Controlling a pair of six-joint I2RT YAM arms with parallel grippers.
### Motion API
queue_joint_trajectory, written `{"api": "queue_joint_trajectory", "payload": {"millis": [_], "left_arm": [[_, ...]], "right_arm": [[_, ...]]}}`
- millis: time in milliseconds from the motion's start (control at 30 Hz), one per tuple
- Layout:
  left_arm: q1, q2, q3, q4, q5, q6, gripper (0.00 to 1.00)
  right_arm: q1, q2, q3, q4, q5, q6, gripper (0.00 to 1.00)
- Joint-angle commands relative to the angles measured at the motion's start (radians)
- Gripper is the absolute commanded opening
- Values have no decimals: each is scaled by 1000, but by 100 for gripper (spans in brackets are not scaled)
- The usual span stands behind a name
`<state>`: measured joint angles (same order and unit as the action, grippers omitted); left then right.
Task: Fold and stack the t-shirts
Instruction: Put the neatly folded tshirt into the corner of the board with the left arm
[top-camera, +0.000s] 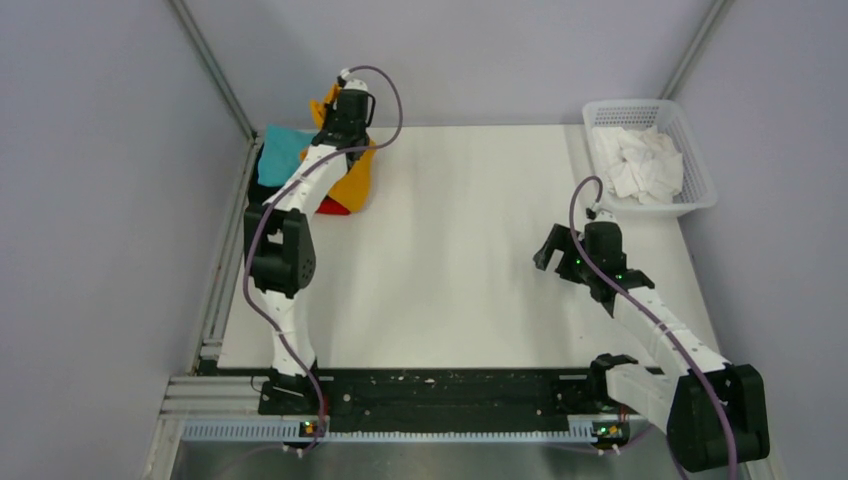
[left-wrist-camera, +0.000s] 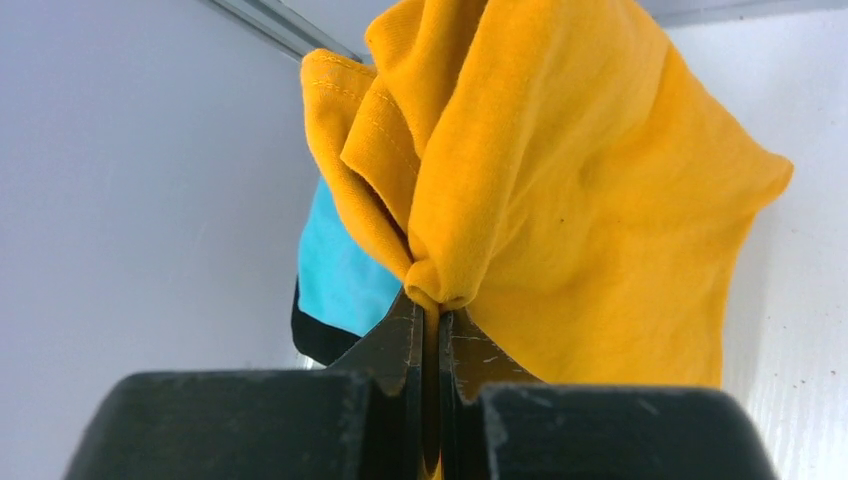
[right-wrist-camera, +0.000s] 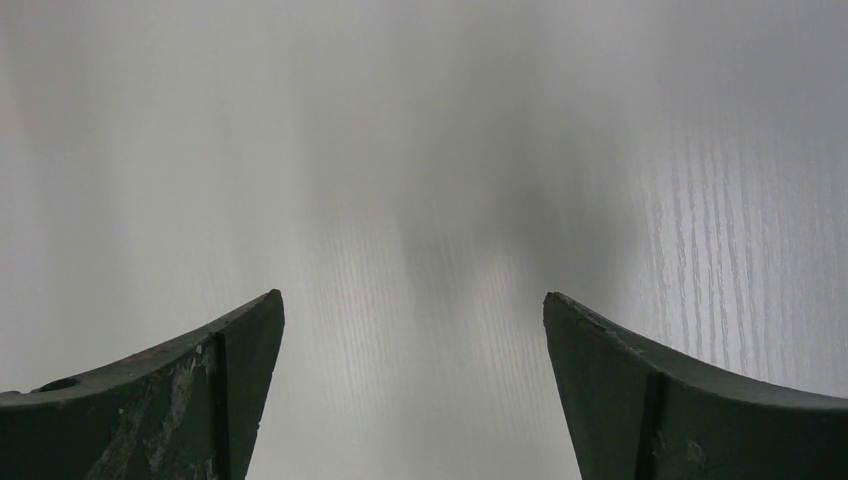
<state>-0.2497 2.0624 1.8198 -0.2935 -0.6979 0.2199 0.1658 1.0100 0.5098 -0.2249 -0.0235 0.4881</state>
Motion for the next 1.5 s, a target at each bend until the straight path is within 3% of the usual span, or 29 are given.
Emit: {"api": "queue_joint_trajectory", "payload": {"millis": [0,633,1400,1467], "left_arm": [[10,-114,60,47,7,23,0],[77,-134,168,42,80,-10,0],[310,115,217,72,283,28,0],[326,137,217,85,289,24,16]], "right_arm": [[-8,2,15,21,19,-19,99],[-8,22,10,29,51,-15,99],[-8,75,10,21,106,-6,97],[-9,77,11,20,124,-8,97]]}}
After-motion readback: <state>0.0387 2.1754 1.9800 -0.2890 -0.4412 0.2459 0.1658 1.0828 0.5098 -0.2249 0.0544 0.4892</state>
